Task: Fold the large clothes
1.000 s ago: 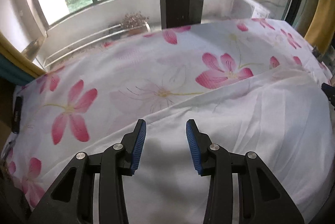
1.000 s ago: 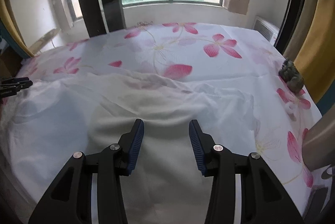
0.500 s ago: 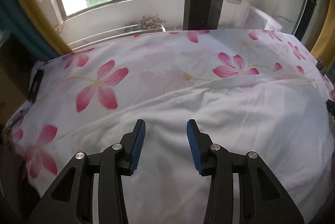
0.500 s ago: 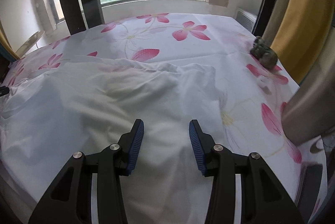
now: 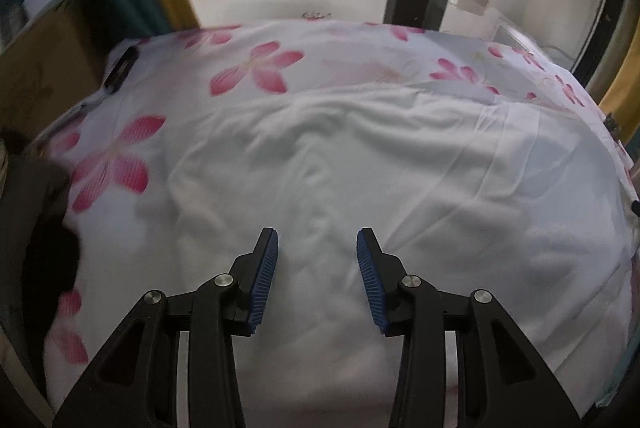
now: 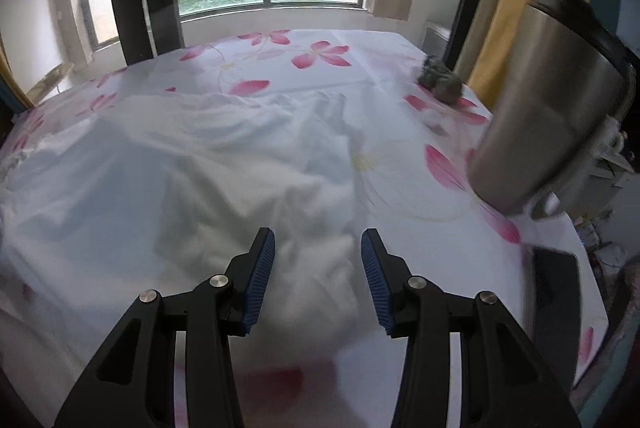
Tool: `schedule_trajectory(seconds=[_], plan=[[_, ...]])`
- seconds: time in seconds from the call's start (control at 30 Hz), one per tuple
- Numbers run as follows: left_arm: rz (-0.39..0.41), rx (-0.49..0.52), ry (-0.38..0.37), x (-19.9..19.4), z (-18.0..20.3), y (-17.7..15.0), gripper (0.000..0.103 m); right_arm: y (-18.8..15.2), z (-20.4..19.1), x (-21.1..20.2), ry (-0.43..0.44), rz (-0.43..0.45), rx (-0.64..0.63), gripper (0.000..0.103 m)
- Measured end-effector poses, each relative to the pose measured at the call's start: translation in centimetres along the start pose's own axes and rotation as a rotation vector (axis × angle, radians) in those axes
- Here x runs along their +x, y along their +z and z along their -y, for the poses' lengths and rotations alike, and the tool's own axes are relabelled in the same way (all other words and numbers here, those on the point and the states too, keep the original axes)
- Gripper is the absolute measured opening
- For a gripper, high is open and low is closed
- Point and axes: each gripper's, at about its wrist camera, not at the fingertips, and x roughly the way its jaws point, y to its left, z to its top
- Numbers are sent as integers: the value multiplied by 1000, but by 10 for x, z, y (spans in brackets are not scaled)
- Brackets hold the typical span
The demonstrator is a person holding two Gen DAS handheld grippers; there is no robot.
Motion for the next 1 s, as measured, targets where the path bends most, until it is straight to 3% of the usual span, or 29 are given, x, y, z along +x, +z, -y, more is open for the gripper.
schedule_trajectory(seconds=[0.17,0.27,0.47,0.6,0.67,0.73,1.0], plan=[[17,-16,9,-8,-9,-16,44,-22,6,0,-32,-43,-12,46],[25,-5,18,-12,-10,-23,44,-30,7,-7,-93,-16,-42,59],[33,-23,10,-25,-15,-35,45,-38,19,-25,-162,-1,-3,59],[62,-42,5,-38,-17,-43,45,-43,20,-42,-64,21,54,62],[79,-52,-5,-45,-15,-46,45,-46,15,-46,2,16,71,76],[96,-51,-19,-50,-10,-46,45,-49,5,-48,57,13,74,81],[127,24,-76,-50,34,-33,45,-68,-18,-38,176,-51,123,85]])
